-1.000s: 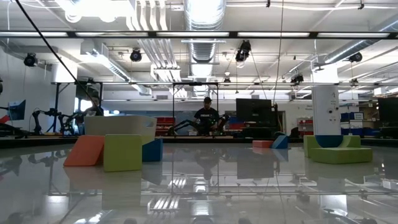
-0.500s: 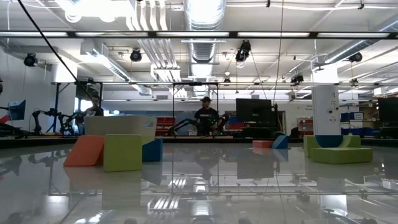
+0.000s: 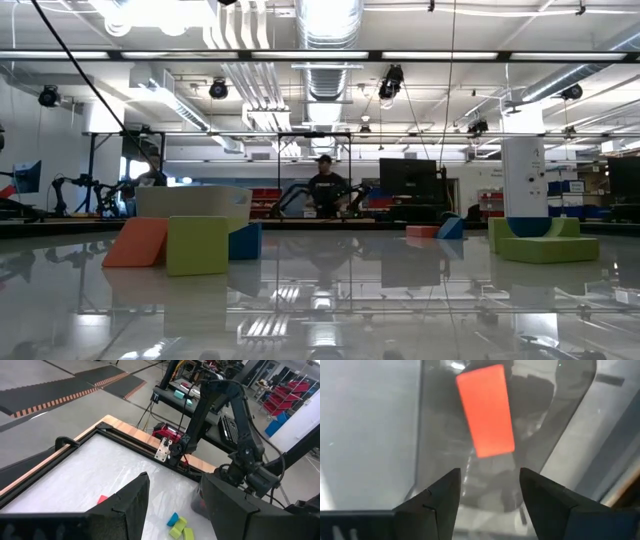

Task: Sort & place blocks by color
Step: Put the green block into the transparent bin

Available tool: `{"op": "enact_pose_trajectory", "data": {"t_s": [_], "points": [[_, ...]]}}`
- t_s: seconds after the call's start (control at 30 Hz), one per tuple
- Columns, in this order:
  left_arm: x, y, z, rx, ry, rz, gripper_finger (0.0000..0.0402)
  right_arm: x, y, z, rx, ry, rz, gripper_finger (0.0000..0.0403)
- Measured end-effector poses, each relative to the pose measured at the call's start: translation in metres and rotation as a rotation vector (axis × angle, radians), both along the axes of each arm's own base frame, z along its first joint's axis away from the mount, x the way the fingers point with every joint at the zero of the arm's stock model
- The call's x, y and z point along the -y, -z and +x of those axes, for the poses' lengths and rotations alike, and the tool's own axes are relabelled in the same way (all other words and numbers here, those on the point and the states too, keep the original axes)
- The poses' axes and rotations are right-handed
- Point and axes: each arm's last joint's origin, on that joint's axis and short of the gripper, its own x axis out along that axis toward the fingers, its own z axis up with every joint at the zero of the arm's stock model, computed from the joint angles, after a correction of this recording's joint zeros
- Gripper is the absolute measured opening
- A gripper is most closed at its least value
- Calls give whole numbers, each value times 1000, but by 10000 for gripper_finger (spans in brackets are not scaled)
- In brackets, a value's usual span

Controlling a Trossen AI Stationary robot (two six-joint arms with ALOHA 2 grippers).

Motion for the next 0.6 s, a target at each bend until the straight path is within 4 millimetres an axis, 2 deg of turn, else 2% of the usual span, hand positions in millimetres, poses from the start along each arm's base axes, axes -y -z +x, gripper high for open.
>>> {"op": "enact_pose_trajectory", "data": {"t_s": [0.13, 0.33, 0.47, 0.6], "points": [[0, 1, 0, -1, 1, 0, 166, 3, -25, -2, 62, 23, 85, 195], [0, 18, 5, -51, -10, -68, 166, 7, -77, -4, 221, 14, 232, 191], [2, 34, 8, -101, -9, -119, 166, 12, -105, -4, 378, 3, 227, 183], [5, 53, 12, -152, -15, -188, 166, 19, -124, -2, 528, -27, 162, 176]]}}
